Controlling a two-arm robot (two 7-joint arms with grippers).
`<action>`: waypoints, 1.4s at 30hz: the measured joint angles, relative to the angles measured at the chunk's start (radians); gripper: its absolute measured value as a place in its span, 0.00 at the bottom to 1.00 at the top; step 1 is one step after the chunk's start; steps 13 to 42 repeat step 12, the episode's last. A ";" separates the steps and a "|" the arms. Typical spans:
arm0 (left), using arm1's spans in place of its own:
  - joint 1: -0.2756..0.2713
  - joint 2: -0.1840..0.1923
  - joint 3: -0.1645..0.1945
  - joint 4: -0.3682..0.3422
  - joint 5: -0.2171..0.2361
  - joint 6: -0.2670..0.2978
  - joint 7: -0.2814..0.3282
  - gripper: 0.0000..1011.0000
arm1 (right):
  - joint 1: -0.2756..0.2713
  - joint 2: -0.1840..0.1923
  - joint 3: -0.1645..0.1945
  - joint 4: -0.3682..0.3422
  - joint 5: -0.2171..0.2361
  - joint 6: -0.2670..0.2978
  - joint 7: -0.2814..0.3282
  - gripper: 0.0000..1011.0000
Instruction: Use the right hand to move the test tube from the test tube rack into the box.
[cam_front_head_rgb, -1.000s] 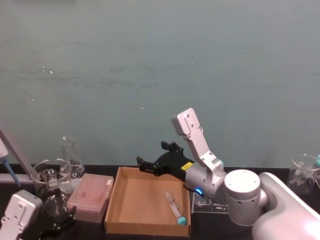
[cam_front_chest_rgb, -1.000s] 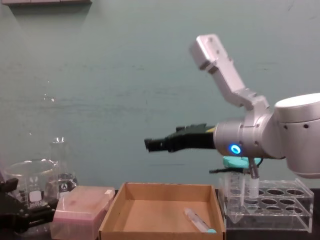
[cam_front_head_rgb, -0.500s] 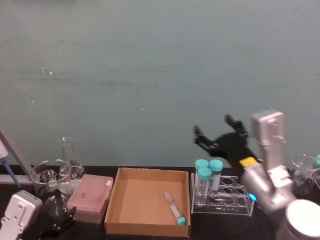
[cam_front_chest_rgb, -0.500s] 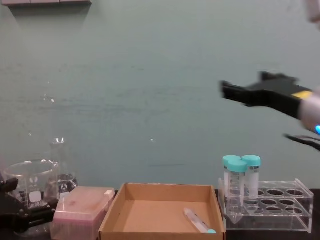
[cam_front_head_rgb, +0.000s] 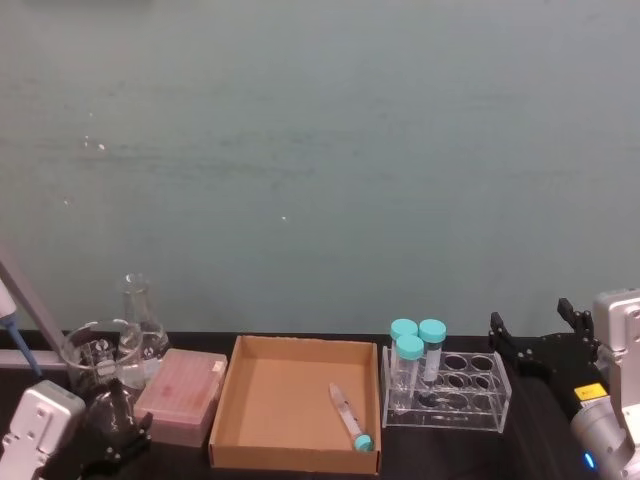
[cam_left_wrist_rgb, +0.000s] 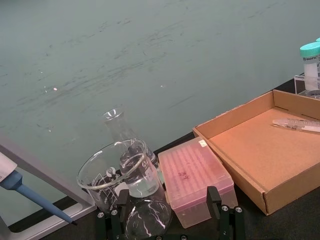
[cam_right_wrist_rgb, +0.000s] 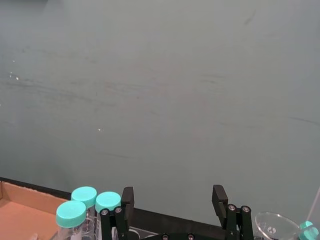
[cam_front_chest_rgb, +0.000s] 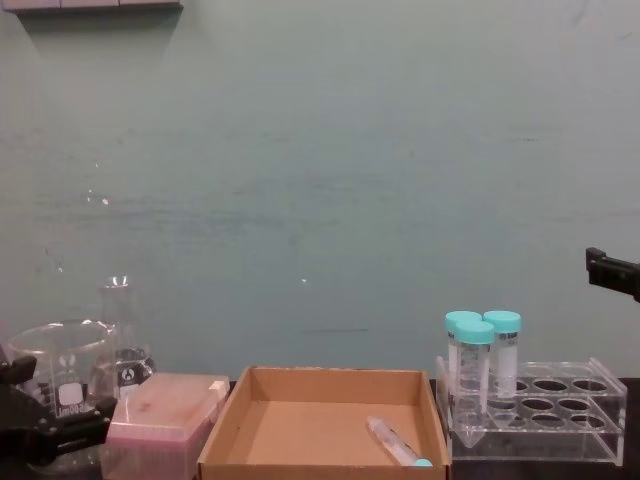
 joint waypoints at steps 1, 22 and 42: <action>0.000 0.000 0.000 0.000 0.000 0.000 0.000 0.99 | -0.001 0.000 0.002 0.000 0.000 0.003 0.002 0.99; 0.000 0.000 0.000 0.000 0.000 0.000 0.000 0.99 | 0.001 -0.002 -0.001 0.002 0.000 0.004 0.005 0.99; 0.000 0.000 0.000 0.000 0.000 0.000 0.000 0.99 | 0.001 -0.002 -0.001 0.002 0.000 0.004 0.005 0.99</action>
